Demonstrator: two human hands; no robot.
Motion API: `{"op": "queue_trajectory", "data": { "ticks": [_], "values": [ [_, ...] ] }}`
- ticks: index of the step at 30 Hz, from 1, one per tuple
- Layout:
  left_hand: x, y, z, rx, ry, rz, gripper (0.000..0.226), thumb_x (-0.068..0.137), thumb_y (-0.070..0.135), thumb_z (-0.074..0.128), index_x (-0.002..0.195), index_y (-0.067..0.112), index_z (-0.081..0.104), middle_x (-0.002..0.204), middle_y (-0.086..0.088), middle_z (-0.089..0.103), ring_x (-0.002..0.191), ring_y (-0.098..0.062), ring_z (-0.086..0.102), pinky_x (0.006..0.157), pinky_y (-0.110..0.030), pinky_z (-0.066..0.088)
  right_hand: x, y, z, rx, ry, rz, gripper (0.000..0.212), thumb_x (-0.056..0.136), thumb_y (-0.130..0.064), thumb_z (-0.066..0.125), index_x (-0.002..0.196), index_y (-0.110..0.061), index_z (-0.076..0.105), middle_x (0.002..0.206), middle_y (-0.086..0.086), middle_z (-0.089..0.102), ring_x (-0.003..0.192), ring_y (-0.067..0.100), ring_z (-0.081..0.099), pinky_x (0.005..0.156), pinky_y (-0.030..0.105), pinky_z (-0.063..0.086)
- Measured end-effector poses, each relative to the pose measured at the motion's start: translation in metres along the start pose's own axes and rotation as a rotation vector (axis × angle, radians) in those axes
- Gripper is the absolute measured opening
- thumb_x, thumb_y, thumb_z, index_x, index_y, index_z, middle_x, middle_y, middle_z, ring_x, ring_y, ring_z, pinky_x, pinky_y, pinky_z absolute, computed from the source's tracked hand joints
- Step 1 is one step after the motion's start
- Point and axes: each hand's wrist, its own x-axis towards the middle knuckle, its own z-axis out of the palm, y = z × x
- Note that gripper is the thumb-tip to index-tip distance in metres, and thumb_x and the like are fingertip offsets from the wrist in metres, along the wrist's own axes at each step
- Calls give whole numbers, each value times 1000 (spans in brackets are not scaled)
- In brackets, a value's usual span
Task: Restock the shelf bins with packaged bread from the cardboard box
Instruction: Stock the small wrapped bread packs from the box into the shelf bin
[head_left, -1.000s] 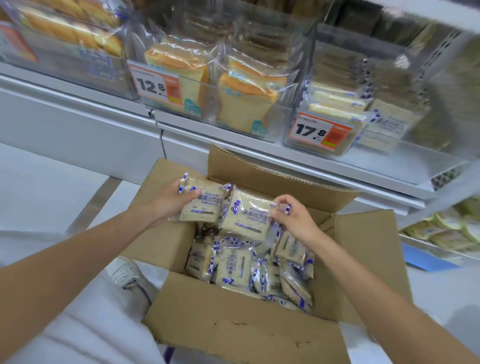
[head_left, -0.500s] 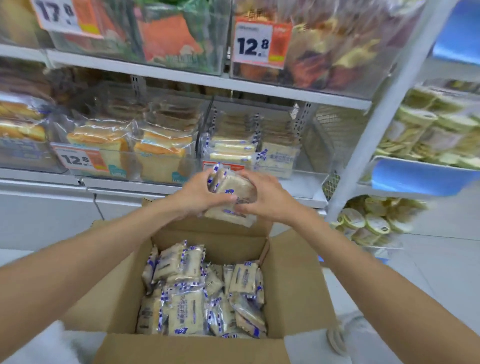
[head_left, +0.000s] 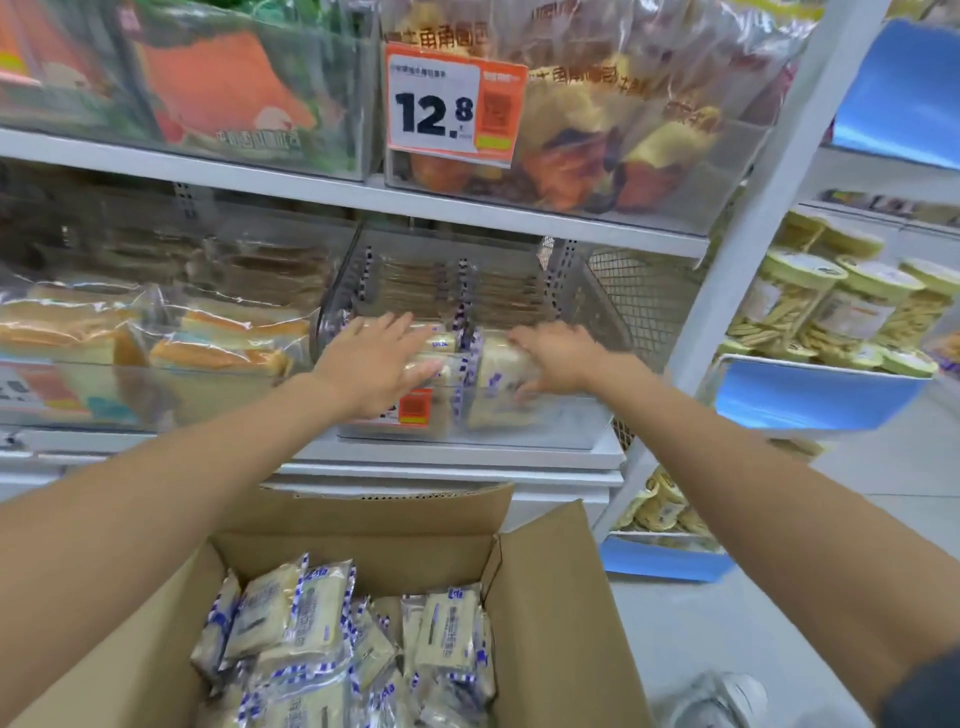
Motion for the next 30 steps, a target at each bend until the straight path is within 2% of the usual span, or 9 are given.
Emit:
{"op": "queue_trajectory", "data": {
  "ticks": [5,10,14,16,18,19,22,27,30],
  "values": [
    [-2,-3,12,98,93,17,89,81,66,-14,154,26,16,161,-7,22,148,-23,20,117,-43,19,22,2,6,-11,5,-14,77,75,-59,72,138,-27,42,131,8,52,124,31,45,107,47,29],
    [0,-5,19,95,158,27,87,85,65,-10,153,23,26,158,-8,29,146,-25,28,116,-45,23,25,10,15,33,59,35,88,68,-63,74,139,-23,40,133,5,49,124,27,43,109,46,31],
    [1,-4,22,94,176,12,87,85,64,-11,153,24,23,159,-7,28,146,-24,26,116,-45,21,22,13,17,134,97,39,92,61,-69,75,136,-31,38,135,4,44,128,28,38,111,49,26],
    [1,-4,22,103,177,11,86,85,64,-10,153,23,23,158,-7,29,146,-24,27,117,-45,22,22,12,19,93,130,49,101,63,-69,75,145,-36,27,153,8,26,143,34,20,115,59,13],
    [1,-5,22,117,184,15,85,87,64,-9,152,22,27,156,-9,33,144,-26,31,115,-46,24,21,10,20,122,94,70,113,66,-68,74,152,-45,3,163,4,-5,150,33,-4,114,65,5],
    [1,-5,23,122,188,16,84,89,63,-8,151,21,30,154,-10,37,142,-27,33,114,-47,27,22,9,20,132,72,67,115,67,-69,72,151,-47,-3,164,2,-7,150,33,-3,113,66,9],
    [1,-6,24,122,197,14,82,91,63,-6,150,20,34,151,-11,41,140,-28,37,112,-48,29,23,8,17,105,40,25,110,68,-71,70,153,-42,6,163,-2,11,147,33,15,114,61,24],
    [0,-5,23,103,210,9,83,90,63,-6,149,21,34,152,-10,40,141,-28,36,113,-47,28,20,23,14,128,-63,142,123,57,-81,68,152,-47,-2,162,-1,-17,149,33,-13,113,66,5],
    [0,-4,24,100,213,10,85,91,64,-7,148,20,37,151,-11,42,140,-28,38,112,-47,29,29,15,22,264,-61,174,136,44,-86,69,153,-38,3,164,4,-6,149,37,1,119,58,14]
  ]
}}
